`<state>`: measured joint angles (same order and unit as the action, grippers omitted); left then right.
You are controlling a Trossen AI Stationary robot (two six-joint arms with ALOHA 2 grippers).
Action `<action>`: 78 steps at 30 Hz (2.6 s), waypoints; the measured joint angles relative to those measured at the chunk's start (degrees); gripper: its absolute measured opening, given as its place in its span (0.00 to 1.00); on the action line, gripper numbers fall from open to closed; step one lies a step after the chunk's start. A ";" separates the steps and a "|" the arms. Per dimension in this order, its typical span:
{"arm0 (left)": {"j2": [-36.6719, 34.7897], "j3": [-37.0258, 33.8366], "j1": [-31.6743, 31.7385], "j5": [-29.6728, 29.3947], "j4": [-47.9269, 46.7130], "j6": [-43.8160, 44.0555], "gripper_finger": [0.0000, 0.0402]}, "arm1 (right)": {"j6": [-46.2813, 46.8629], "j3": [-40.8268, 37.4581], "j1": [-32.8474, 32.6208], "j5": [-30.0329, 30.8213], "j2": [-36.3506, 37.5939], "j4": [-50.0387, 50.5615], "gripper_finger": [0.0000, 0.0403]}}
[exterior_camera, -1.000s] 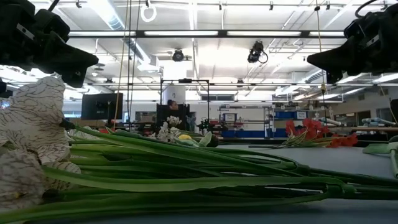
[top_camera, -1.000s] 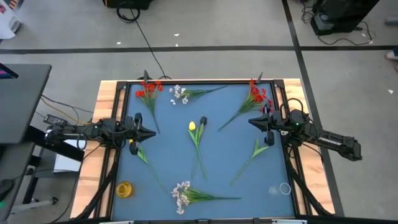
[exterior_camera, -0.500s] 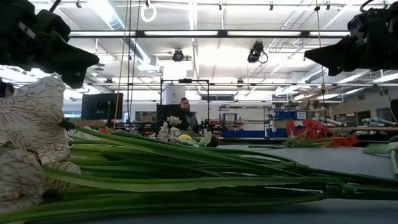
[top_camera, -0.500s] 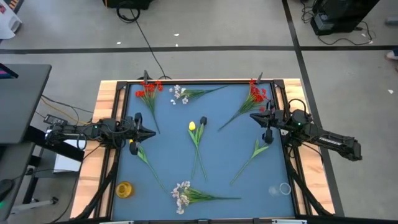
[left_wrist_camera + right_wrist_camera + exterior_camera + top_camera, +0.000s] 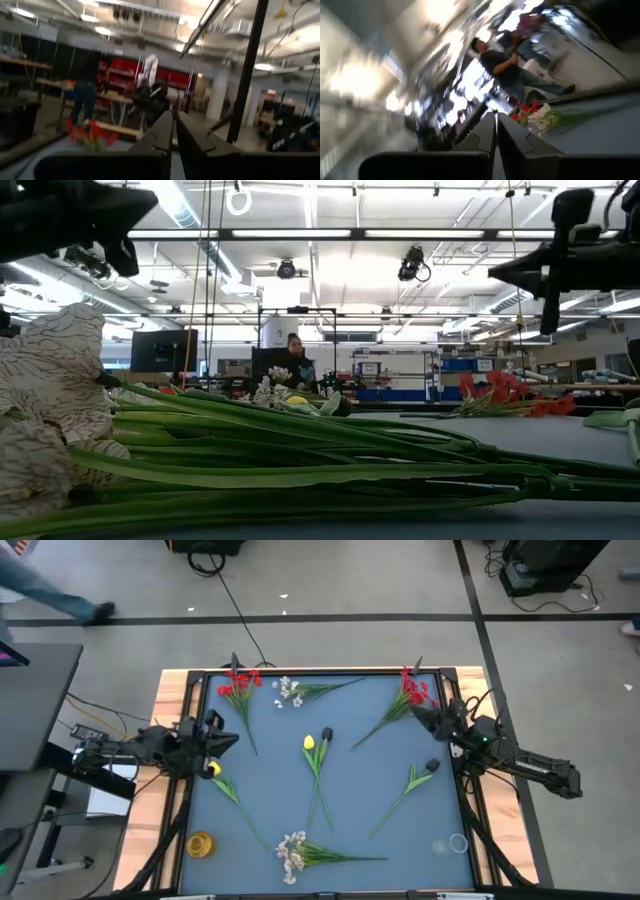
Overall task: Sort flowers into vase by color
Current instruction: Put the right black flower into the transparent vase
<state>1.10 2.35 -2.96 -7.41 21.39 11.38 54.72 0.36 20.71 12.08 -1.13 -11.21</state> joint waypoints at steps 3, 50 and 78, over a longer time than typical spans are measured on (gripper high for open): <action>0.00 0.02 -0.01 -2.52 4.65 3.54 0.08 | 5.79 0.00 0.00 4.65 -0.42 2.91 0.05; 34.73 19.89 -0.01 -10.82 -36.74 39.91 0.18 | 31.45 30.67 -5.90 -18.40 -47.38 47.88 0.05; 45.03 20.13 4.73 -1.35 -37.64 37.06 0.41 | 74.93 32.02 -40.37 -15.45 -65.87 56.56 0.60</action>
<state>46.13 22.48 1.78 -8.76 -16.25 48.44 129.65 32.38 -19.66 -3.36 -66.99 45.35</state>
